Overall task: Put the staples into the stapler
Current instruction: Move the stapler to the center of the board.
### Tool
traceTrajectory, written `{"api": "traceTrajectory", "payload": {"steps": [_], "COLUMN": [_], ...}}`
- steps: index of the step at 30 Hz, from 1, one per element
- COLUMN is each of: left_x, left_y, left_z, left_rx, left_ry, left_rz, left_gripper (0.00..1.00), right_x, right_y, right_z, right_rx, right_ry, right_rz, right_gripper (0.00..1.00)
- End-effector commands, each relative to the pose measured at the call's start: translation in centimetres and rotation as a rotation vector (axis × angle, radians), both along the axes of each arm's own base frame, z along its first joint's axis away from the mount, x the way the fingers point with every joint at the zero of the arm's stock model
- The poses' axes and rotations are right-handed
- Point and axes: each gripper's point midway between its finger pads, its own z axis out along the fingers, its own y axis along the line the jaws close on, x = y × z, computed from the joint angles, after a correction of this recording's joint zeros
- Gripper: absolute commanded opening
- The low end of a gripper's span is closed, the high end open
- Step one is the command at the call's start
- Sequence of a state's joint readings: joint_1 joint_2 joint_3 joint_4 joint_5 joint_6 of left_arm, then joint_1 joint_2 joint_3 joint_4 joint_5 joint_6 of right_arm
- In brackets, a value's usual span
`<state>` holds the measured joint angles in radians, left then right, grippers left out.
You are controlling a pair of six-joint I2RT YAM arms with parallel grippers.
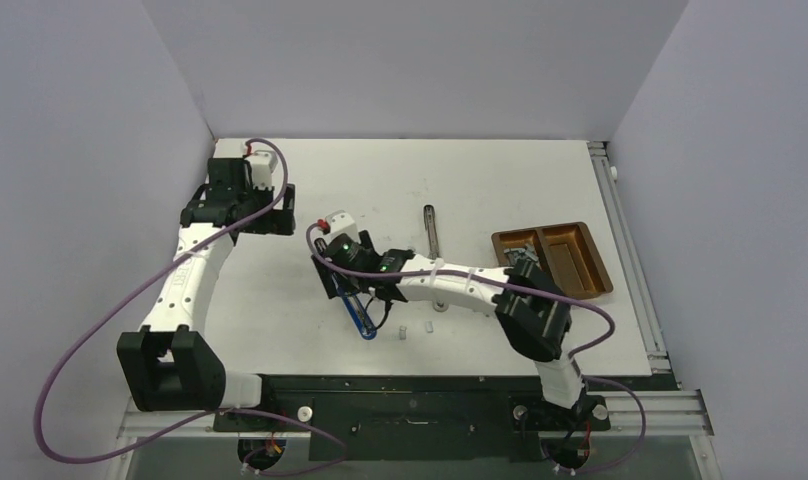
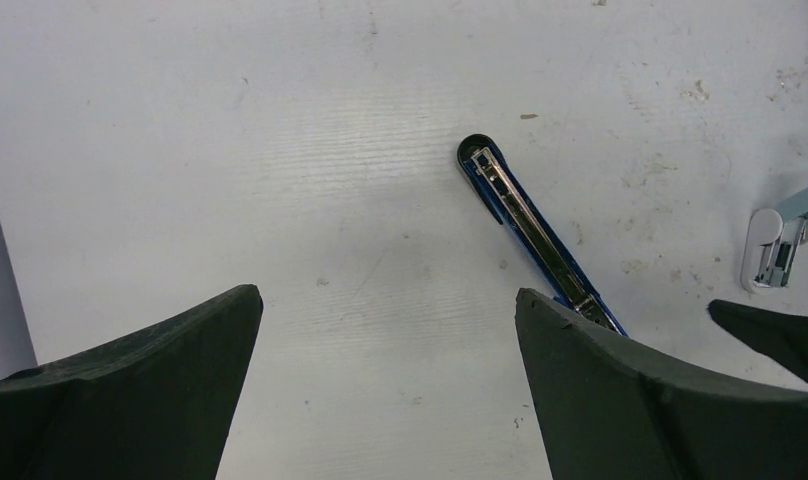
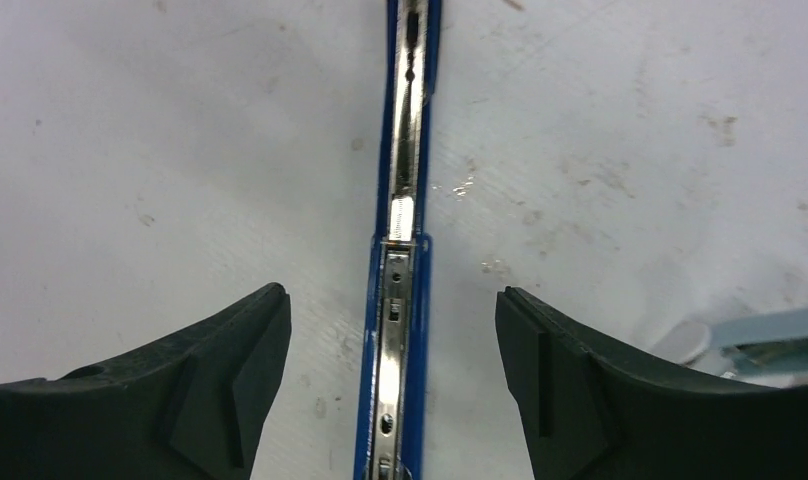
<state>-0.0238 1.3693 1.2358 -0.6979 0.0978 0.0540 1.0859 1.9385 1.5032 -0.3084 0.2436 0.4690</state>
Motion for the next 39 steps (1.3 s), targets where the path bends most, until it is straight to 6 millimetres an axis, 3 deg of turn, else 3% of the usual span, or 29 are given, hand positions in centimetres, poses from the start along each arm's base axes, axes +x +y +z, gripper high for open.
{"api": "traceTrajectory", "payload": {"steps": [1,10,14,23,33,39], "left_x": [0.5,0.1,0.1,-0.1,-0.3,-0.2], "left_y": [1.9,1.8,1.8,1.5,1.1,0.9], "left_z": [2.1,2.5,2.6,2.2,1.9,2.0], "left_rx": [-0.02,-0.028,-0.025,-0.042,-0.052,-0.054], "left_ry": [-0.052,-0.066,-0.069,-0.055,-0.039,-0.038], "left_rz": [0.082,0.071,0.065,0.053,0.031,0.021], "left_gripper": [0.97,0.97,0.97,0.97,0.98,0.98], "right_x": [-0.8,0.0,0.3,3.0,6.0,6.1], "right_y": [3.3,3.9,2.7,-0.3,-4.6,-4.9], "right_z": [-1.3,-6.9,-8.5,-7.8,-8.0,-7.0], "right_rx": [-0.025,-0.166,-0.208,-0.207,-0.178,-0.14], "right_ry": [0.011,0.021,0.013,-0.048,-0.066,-0.075], "right_rz": [0.115,0.07,-0.004,-0.237,-0.49,-0.507], "right_gripper": [0.75,0.71,0.54,0.22,0.17,0.18]}}
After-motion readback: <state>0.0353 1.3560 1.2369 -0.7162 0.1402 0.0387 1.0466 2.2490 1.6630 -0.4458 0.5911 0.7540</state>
